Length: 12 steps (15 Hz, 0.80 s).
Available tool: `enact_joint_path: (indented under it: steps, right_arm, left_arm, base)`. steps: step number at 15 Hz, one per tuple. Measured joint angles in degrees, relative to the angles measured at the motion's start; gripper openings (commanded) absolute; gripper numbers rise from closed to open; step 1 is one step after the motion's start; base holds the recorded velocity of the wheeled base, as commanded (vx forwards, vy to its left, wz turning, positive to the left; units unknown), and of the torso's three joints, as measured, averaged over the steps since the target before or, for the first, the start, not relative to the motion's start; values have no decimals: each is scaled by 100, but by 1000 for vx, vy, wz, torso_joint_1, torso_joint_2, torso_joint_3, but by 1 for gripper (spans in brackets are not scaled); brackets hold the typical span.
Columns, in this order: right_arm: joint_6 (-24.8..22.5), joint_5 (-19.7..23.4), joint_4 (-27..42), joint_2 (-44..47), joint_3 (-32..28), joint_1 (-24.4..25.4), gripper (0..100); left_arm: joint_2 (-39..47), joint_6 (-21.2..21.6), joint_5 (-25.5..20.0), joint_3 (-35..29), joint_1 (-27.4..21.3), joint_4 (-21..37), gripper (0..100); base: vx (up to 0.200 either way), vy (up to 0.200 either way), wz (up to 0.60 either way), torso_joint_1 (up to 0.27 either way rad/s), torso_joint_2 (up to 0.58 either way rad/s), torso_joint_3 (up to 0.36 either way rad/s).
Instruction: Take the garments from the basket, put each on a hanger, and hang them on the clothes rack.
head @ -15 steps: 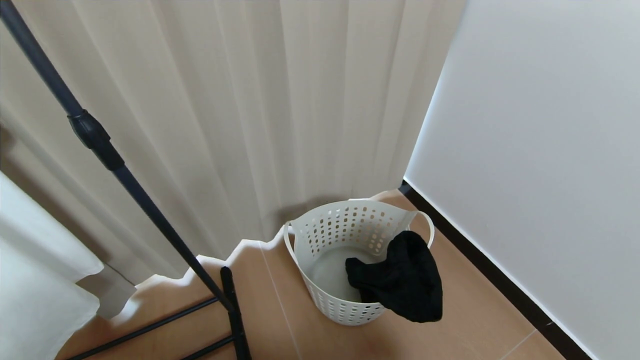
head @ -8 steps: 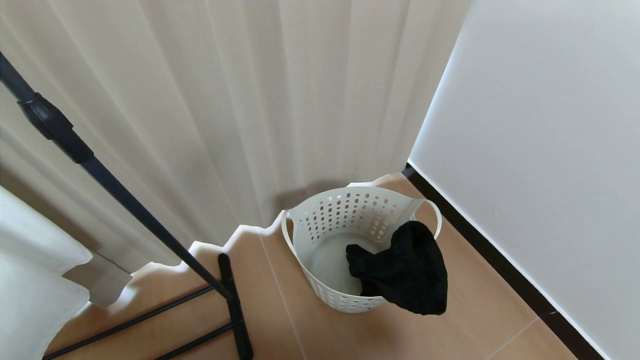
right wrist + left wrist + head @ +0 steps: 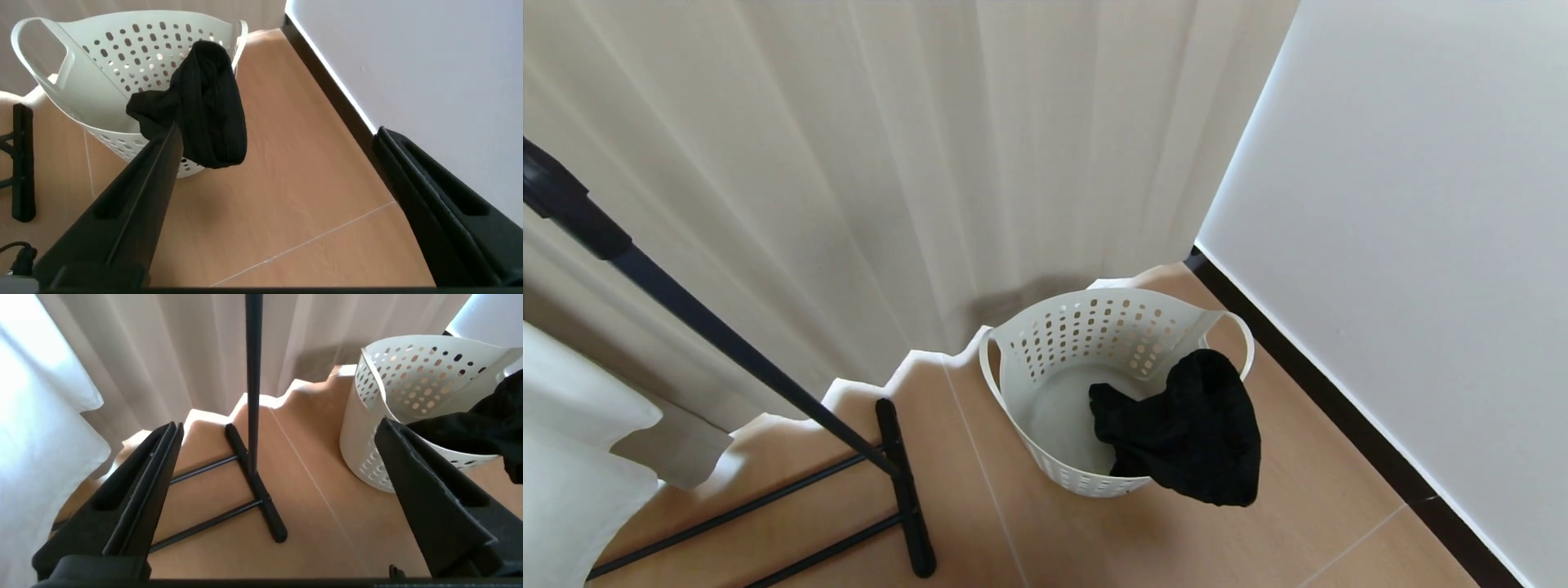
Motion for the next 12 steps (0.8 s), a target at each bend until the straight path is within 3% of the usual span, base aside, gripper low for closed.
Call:
enact_joint_path:
  steps: [6, 12]
  right_arm:
    - [-138, -7, 110, 144, -38, 46, 100]
    - [-354, 9, -588, 2327, -492, 816, 100]
  left_arm:
    - [0, 0, 10, 0, 0, -2, 100]
    - [0, 9, 5, 0, 0, -2, 100]
  base:
    - [0, 0, 0, 3, 2, -103]
    - [0, 0, 0, 4, 0, -119]
